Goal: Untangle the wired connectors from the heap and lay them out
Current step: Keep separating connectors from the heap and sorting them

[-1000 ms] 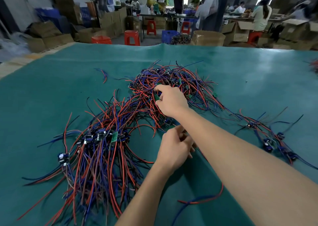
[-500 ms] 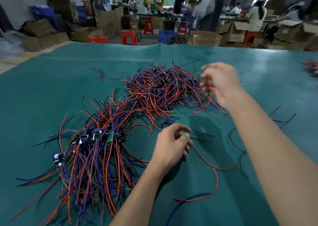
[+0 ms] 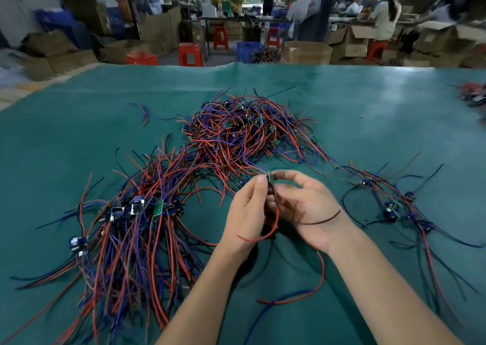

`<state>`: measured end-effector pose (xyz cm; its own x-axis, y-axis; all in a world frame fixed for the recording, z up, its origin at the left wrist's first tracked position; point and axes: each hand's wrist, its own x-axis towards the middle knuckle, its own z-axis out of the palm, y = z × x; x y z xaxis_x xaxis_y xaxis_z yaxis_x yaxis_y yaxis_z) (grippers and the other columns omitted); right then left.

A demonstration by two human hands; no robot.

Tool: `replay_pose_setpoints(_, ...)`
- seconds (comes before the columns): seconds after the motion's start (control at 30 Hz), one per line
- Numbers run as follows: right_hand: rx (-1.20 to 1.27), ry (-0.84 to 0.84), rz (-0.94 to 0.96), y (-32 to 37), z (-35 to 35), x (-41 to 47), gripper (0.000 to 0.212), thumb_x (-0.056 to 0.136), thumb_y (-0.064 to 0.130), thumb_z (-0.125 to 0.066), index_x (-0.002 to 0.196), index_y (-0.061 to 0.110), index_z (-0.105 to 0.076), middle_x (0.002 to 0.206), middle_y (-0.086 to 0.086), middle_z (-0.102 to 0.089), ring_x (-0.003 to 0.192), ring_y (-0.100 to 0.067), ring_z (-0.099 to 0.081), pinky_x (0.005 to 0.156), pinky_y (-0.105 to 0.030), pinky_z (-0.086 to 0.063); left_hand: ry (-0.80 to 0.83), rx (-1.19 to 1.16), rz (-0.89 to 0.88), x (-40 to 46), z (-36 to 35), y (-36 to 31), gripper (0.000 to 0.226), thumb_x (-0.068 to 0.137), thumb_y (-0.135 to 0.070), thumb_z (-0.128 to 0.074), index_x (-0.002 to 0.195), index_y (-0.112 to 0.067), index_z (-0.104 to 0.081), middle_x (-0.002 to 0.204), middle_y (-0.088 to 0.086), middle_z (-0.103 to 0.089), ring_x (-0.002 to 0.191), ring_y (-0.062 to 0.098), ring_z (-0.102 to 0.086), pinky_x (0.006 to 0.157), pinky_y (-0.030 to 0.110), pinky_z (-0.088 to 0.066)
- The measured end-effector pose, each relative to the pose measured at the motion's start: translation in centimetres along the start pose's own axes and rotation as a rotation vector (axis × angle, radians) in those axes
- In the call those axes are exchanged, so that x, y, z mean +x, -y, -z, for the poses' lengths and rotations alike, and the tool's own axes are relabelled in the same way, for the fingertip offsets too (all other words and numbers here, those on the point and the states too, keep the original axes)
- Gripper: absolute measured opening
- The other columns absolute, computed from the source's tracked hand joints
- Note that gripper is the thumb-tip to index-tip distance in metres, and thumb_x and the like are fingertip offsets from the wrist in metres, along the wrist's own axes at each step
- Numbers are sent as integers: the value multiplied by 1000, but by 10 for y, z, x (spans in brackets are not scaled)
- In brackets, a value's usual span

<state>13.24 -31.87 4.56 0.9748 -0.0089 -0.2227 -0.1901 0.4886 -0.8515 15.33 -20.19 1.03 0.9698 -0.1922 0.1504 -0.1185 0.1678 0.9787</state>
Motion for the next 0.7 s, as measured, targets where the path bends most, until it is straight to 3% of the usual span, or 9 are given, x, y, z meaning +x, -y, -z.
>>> replay_pose_setpoints(0.07,-178,-52,117,-6,2,0,26,88,-9,-61,97,14,-68,78,-13,-70,59,-24,-68,51,-33,-56,1,-45,22,0,-2,-1,32,97,-42,-47,87,-18,-64,72,10,-58,61,22,-55,50,31,-49)
replay_pose_setpoints(0.17,-677,-204,437,-11,6,3,25,81,0,-68,88,24,-72,78,-2,-75,65,-18,-69,66,-34,-58,19,-36,14,0,-1,-2,28,98,-37,-51,83,-18,-65,73,10,-55,69,25,-52,61,38,-47)
replay_pose_setpoints(0.27,-973,-314,613,-9,10,5,25,72,11,-73,82,33,-77,77,9,-71,67,-2,-65,70,-13,-48,33,-15,28,1,2,1,24,105,-20,-50,92,-8,-67,76,12,-58,66,22,-53,53,27,-51)
replay_pose_setpoints(0.3,-978,-321,602,-9,11,6,22,69,17,-70,80,34,-77,73,12,-69,64,-1,-62,66,-11,-45,42,-11,36,1,3,2,22,104,-15,-50,95,-6,-67,76,12,-59,65,20,-55,51,25,-50)
replay_pose_setpoints(0.37,-840,-310,510,-7,14,8,21,66,24,-65,79,33,-79,65,13,-67,57,-4,-57,63,-20,-46,54,14,35,-1,3,2,15,102,-11,-54,97,-5,-67,73,6,-66,61,17,-59,50,24,-49)
replay_pose_setpoints(0.47,-611,-245,368,-3,17,9,18,69,26,-71,84,31,-80,69,4,-70,64,-13,-58,59,-32,-47,65,32,16,-2,4,1,7,95,-11,-66,100,-8,-71,75,1,-71,56,9,-55,50,20,-45)
replay_pose_setpoints(0.53,-556,-166,327,-1,18,8,8,76,20,-78,81,25,-81,75,-3,-75,64,-12,-62,54,-28,-47,75,47,15,-3,5,1,10,91,-12,-71,99,-8,-73,77,6,-72,59,12,-52,51,22,-42)
replay_pose_setpoints(0.7,-390,-152,297,3,22,7,14,86,4,-77,74,11,-81,80,-7,-76,63,-11,-65,51,-20,-49,49,36,46,-1,6,3,13,88,-12,-74,99,-5,-73,75,4,-68,55,9,-52,48,18,-39)
